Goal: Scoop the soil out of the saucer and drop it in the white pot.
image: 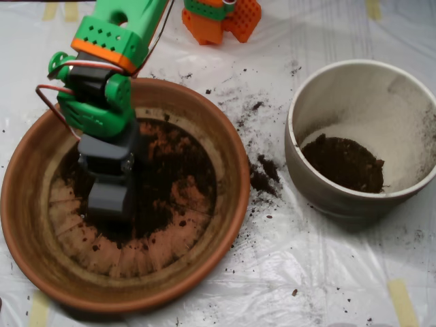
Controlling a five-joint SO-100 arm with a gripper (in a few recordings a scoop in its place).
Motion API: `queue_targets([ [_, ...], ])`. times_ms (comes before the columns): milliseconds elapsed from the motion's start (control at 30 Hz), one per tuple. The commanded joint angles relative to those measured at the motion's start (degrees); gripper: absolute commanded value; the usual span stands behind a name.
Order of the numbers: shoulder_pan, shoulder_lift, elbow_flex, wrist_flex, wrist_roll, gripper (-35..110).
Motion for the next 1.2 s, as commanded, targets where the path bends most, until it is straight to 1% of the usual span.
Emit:
queue_targets([
  [0,1.5,8.2,9.0,-3.7,-1.7,15],
  [100,1.6,11.9,14.9,-9.2,-2.4,12],
  [200,1.7,12.5,16.4,-11.8,-3.2,9],
  [333,1.8,14.3,19.2,-16.9,-4.0,0],
  [500,1.8,17.5,22.9,-22.9,-6.0,-1],
  [633,3.0,23.5,25.7,-31.6,-2.6,-1],
  [833,3.4,34.2,30.2,-37.4,3.4,-1],
  [967,0.0,46.0,37.2,-38.1,4.6,-1],
  [1167,-7.8,59.4,39.5,-30.8,5.1,-1],
])
